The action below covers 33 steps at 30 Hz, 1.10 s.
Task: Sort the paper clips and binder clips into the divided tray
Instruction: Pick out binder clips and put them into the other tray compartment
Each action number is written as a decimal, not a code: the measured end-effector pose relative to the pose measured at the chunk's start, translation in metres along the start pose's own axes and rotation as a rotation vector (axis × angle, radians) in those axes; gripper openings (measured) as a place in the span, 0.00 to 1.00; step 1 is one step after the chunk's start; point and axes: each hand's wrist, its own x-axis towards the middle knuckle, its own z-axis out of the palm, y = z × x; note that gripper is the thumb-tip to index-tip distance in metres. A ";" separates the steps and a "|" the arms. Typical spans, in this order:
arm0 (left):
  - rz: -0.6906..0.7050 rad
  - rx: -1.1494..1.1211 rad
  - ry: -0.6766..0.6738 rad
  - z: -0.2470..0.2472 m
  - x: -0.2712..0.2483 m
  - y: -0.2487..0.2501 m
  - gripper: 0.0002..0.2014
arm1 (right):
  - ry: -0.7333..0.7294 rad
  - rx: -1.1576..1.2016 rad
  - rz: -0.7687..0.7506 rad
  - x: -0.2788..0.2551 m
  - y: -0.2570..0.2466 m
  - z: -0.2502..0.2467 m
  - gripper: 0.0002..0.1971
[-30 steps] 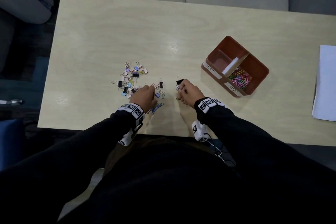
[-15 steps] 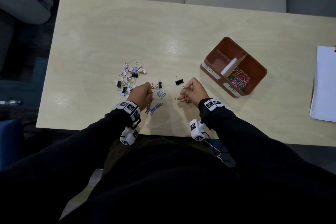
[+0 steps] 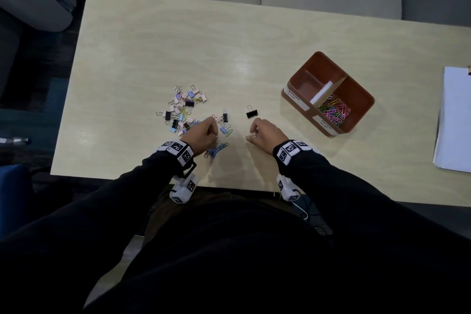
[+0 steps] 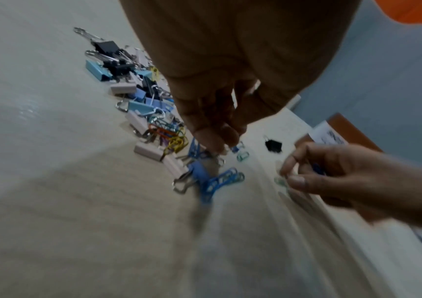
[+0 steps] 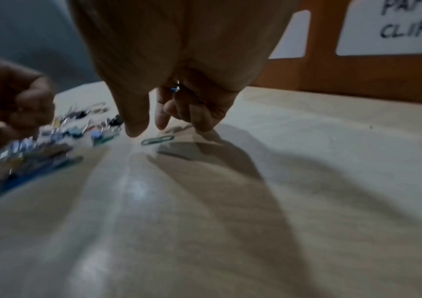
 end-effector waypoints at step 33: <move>0.051 0.007 0.148 -0.001 -0.008 -0.016 0.03 | 0.037 -0.281 -0.169 0.029 -0.063 0.029 0.09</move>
